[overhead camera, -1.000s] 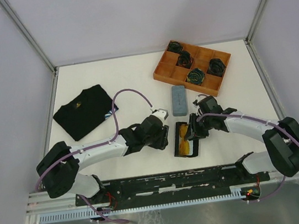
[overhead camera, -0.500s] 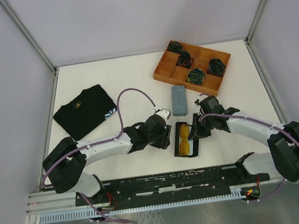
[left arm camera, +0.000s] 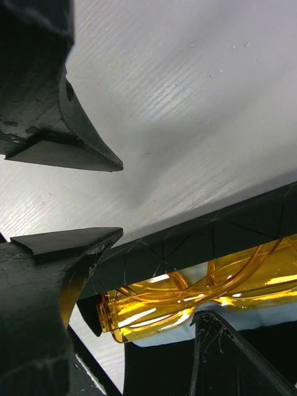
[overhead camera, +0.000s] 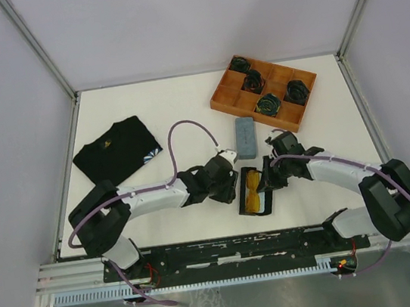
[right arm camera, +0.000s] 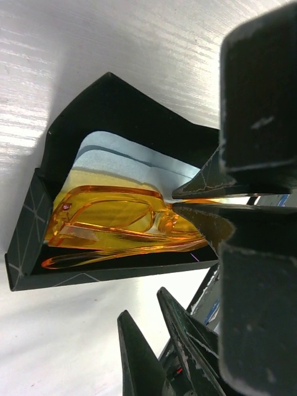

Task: Organize the sunglasses
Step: Place the sunglasses in the sunglasses case.

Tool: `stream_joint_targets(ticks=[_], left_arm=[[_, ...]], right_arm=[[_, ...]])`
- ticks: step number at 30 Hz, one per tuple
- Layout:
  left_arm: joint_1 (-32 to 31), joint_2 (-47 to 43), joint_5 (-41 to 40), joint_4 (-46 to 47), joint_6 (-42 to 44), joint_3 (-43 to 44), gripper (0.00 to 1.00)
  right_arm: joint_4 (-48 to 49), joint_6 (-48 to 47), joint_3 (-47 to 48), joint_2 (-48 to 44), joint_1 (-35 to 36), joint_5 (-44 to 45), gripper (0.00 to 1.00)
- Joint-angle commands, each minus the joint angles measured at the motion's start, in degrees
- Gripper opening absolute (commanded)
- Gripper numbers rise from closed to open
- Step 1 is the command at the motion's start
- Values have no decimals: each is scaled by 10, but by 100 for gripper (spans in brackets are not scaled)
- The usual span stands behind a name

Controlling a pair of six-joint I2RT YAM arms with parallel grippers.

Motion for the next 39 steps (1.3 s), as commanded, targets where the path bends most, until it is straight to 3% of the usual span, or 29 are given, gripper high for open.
stream_joint_targets(ticks=[1,39], left_arm=[[0,16,3,19,-12,20,48],[-10,62,6,21,-6,31,47]], right_arm=[[35,6,10,11,3,-3,12],[110,24,20,63,42,-31,17]])
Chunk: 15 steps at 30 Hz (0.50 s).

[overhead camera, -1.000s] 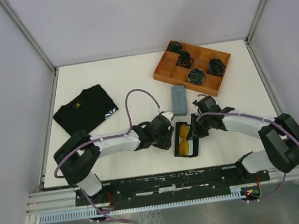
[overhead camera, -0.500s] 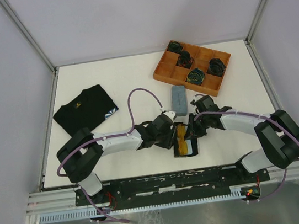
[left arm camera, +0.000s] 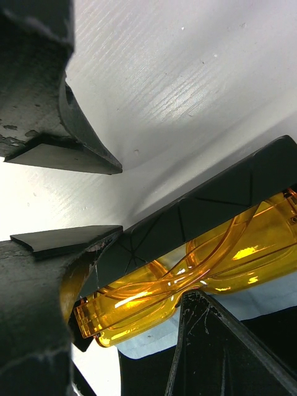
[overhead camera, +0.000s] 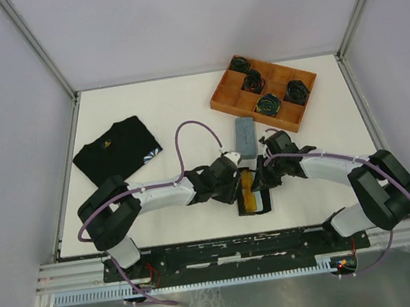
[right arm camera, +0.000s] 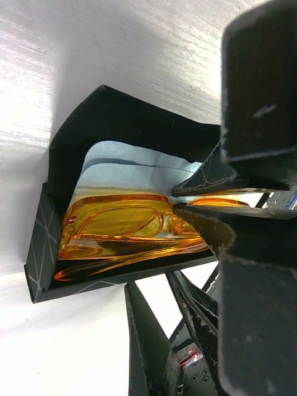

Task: Organize the sunglasses
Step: Place the sunglasses in the sunglasses case.

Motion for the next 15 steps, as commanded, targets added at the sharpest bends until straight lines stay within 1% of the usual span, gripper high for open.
stream_joint_targets(ticks=[1,10,15], left_arm=[[-4,10,5,20,-6,13,47],[-4,11,4,19,-6,11,47],[-4,11,3,16,-5,13,46]], right_arm=[[55,17,7,3,18,-20,17],[44,17,8,-15,19,-25,17],[23,12,11,-29,20,-10,16]])
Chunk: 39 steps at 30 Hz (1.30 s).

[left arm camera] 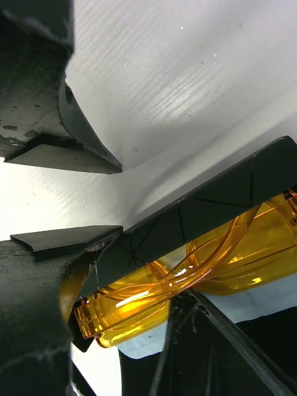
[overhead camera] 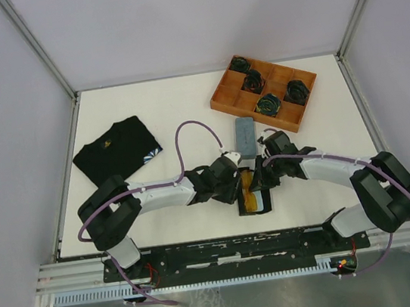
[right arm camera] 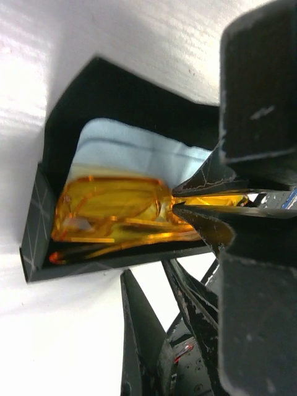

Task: Organize the sunglasses
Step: Place the sunglasses in the sunglasses case.

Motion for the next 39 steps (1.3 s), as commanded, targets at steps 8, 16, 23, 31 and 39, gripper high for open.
stream_joint_targets(ticks=[8,16,23,31,39], left_arm=[[-4,9,1,14,-4,13,46],[-4,10,0,11,-1,15,46],[-4,11,1,11,-2,16,46],[-4,14,2,10,0,19,46],[-4,8,-7,4,-2,16,46]], right_arm=[[11,2,17,-18,13,-3,15],[-6,-3,17,-21,13,21,17],[10,-2,17,-2,13,9,17],[62,17,6,23,14,-32,17],[35,2,15,13,14,-8,17]])
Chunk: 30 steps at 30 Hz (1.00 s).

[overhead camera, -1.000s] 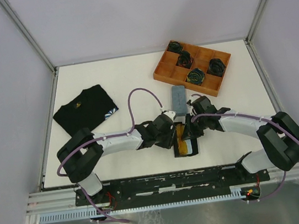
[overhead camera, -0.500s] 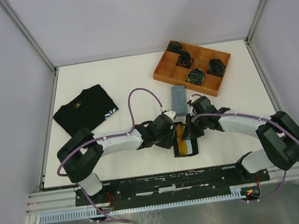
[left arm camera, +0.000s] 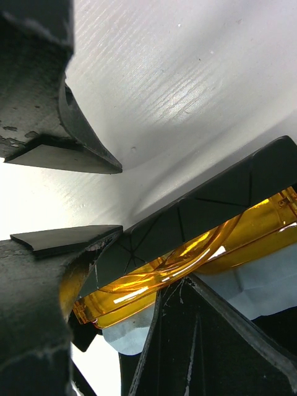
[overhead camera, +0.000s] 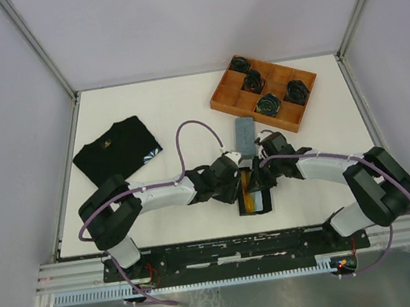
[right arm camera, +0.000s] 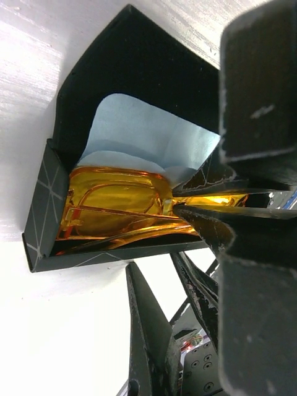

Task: Organize the sunglasses
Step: Place the sunglasses in the sunglasses case.

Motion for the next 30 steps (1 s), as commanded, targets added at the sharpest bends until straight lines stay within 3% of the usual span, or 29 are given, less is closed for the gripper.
stream_joint_targets(ticks=[1,9,14,22,26,30], left_arm=[[-4,2,-7,1,-3,11,46],[-3,-15,-20,-8,-2,10,46],[-4,-20,-23,-8,-3,6,46],[-4,-26,-25,-7,-2,1,46],[-4,-24,-24,-6,-2,1,46],[-4,-20,-22,-6,-1,2,46]], right_arm=[[-21,-16,20,-22,3,21,18],[-129,-56,60,-98,2,87,30],[-159,-62,64,-140,2,114,31],[-257,-34,50,-249,1,344,32],[-288,-33,46,-239,-4,386,35],[-270,-33,36,-202,-10,370,37]])
